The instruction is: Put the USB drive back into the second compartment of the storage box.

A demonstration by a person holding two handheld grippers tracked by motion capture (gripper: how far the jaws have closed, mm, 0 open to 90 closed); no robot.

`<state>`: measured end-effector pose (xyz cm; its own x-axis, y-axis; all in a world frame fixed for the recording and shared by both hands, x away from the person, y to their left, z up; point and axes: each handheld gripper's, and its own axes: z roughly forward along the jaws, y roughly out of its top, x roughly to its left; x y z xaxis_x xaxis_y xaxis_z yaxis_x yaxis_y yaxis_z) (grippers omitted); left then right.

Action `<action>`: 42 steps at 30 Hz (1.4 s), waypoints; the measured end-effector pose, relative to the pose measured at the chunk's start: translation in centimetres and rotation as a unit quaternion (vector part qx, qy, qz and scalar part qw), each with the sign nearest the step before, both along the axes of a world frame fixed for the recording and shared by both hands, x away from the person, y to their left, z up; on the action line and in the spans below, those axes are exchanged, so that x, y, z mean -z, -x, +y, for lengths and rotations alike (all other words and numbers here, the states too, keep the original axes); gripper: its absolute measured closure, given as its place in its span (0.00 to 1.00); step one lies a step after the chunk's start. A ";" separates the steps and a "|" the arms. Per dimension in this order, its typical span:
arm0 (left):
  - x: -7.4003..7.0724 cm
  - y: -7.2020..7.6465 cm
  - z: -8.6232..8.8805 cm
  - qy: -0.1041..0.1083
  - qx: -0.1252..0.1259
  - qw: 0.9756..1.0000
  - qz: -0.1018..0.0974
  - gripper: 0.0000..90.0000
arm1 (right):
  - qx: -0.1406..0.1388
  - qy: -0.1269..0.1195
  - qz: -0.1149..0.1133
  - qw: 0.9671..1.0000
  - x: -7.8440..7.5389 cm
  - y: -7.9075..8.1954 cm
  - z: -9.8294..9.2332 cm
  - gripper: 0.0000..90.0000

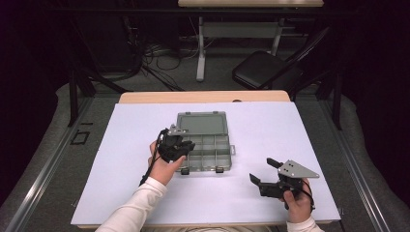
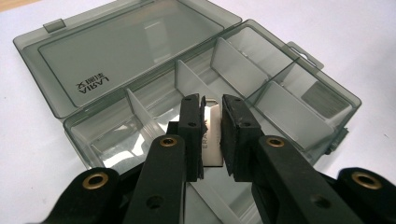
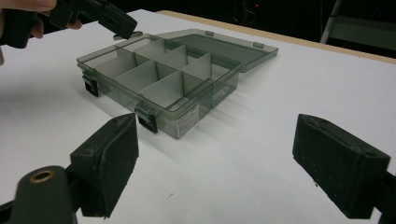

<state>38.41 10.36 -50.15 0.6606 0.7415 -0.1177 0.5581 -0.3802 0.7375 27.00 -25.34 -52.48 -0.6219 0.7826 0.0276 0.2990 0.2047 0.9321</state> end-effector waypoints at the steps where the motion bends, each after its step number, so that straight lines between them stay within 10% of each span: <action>1: 0.1 -0.1 0.0 -0.001 0.000 1.000 0.001 0.88 | -0.001 0.000 0.001 1.000 0.0 0.0 0.0 0.16; 42: 2.1 -2.7 -1.8 -0.001 -0.020 1.000 0.006 0.88 | -0.008 0.000 0.002 1.000 0.0 -0.1 0.1 0.16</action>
